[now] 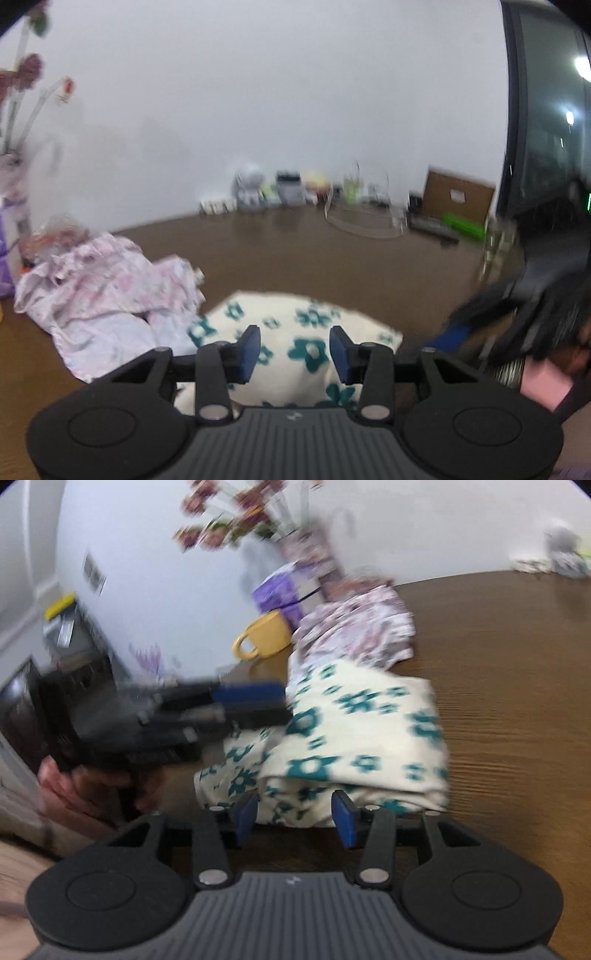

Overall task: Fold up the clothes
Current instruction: 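Grasp the bundle edge with the right tool and fold it over again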

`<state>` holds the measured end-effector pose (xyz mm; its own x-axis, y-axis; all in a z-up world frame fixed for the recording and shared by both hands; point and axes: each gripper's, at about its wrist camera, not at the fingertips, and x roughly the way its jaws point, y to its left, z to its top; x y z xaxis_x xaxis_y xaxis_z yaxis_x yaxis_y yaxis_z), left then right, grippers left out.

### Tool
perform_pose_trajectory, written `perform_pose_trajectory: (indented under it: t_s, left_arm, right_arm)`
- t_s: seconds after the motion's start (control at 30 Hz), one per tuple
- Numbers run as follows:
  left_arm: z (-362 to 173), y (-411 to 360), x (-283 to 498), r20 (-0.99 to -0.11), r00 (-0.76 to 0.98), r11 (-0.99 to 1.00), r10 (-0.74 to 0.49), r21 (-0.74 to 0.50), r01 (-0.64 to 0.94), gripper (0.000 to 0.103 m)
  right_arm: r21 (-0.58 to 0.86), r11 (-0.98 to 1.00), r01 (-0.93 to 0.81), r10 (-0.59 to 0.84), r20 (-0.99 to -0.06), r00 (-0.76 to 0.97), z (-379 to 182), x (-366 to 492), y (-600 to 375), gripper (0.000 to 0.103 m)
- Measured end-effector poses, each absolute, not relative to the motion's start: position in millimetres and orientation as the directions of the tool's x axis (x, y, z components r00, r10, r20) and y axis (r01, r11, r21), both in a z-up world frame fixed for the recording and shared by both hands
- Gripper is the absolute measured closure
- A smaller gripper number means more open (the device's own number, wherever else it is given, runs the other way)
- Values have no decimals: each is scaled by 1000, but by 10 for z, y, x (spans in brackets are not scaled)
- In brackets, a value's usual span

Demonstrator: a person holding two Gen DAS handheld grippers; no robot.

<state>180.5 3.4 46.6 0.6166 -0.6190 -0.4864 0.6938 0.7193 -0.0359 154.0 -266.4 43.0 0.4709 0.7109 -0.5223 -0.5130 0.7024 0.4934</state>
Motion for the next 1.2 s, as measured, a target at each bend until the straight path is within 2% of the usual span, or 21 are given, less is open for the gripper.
perform_pose_trajectory:
  t_s: [0.1, 0.2, 0.33, 0.43, 0.6, 0.67, 0.73, 0.83, 0.93, 1.07, 1.2]
  left_arm:
    - [317, -36, 1831, -548, 599, 719, -583, -5, 695, 65]
    - [232, 37, 1798, -545, 598, 726, -588, -29, 687, 64]
    - [204, 110, 1775, -539, 599, 729, -592, -42, 683, 64]
    - [187, 153, 1757, -536, 600, 730, -594, -46, 682, 64]
    - [169, 240, 1748, -530, 601, 736, -598, -67, 674, 62]
    - [163, 256, 1744, -526, 602, 737, -601, -75, 671, 61]
    - [158, 250, 1746, -521, 602, 737, -605, -81, 670, 61]
    - [173, 146, 1756, -515, 587, 725, -625, -102, 681, 60]
    - [233, -7, 1723, -506, 560, 689, -656, -99, 718, 52]
    - [282, -101, 1668, -496, 546, 663, -675, -83, 744, 49]
    - [304, -31, 1658, -480, 569, 688, -667, -105, 718, 49]
  right_arm:
    - [537, 727, -427, 682, -495, 538, 455, 1580, -2976, 57]
    - [570, 747, -342, 645, -496, 581, 388, 1741, -3169, 57]
    - [612, 727, -311, 667, -521, 533, 198, 2088, -3073, 57]
    - [637, 709, -303, 688, -528, 499, 102, 2278, -2953, 50]
    - [701, 652, -289, 738, -499, 454, -8, 2312, -2877, 51]
    - [735, 620, -276, 761, -475, 443, -29, 2275, -2866, 69]
    - [729, 619, -290, 760, -466, 453, 19, 2213, -2842, 80]
    - [602, 714, -357, 690, -517, 507, 278, 2071, -2779, 83]
    - [417, 813, -407, 583, -580, 570, 545, 1943, -2776, 83]
    - [13, 904, -426, 337, -635, 695, 882, 1707, -2766, 83]
    - [-361, 828, -429, 150, -595, 790, 994, 1452, -2489, 83]
